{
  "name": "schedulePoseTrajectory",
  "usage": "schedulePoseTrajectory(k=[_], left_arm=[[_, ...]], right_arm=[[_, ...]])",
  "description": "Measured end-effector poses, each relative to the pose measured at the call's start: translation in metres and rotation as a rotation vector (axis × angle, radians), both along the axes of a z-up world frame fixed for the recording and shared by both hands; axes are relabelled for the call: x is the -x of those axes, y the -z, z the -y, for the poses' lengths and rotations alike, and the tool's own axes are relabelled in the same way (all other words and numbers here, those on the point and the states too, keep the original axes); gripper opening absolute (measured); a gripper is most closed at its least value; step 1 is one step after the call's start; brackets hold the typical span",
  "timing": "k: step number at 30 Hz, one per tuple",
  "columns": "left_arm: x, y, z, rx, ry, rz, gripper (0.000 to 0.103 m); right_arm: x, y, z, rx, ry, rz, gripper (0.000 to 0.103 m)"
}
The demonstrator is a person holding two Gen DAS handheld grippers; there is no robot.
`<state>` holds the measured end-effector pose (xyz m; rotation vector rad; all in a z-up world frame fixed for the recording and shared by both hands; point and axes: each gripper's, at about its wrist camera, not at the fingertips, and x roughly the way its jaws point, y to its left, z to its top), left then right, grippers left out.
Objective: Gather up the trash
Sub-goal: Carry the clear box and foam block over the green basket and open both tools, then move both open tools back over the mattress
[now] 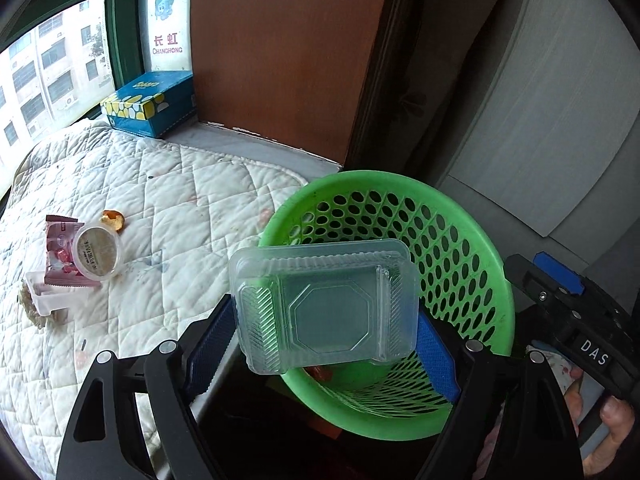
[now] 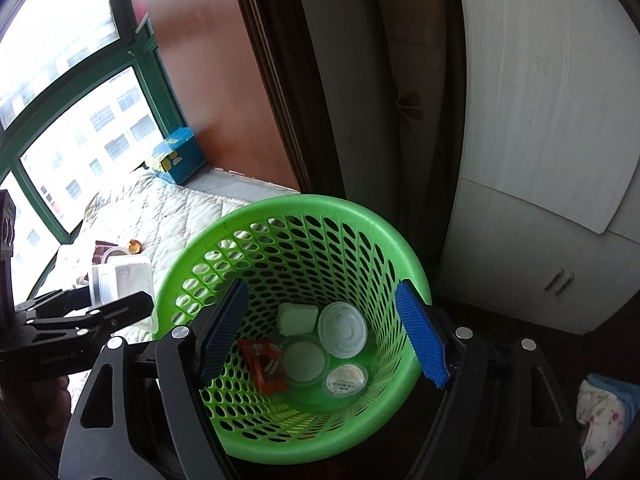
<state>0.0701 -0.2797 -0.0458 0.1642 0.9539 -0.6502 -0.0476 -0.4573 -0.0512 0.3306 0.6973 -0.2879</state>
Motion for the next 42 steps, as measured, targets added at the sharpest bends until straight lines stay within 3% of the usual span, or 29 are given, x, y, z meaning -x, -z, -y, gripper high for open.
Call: schedulePoseTrajectory(k=[7,17,31,42], left_arm=[[0.006,0.001,0.008,0.014,0.034,-0.013,0.090],[0.002,-0.006,-0.023,0.008,-0.036,0.024,0.090],[-0.031,-0.003,-0.126,-0.008,-0.268,0.050,0.089],[-0.064,0.001,-0.226,-0.018,-0.469,0.046,0.080]], right_arm=[[0.002,-0.001,0.003,-0.006,0.010,0.009,0.076],[-0.002,-0.005,-0.008,-0.002,-0.019,0.017,0.077],[-0.031,-0.012,-0.049,0.004,-0.133,0.021,0.081],[-0.060,-0.011,-0.091,0.001,-0.235,0.010,0.081]])
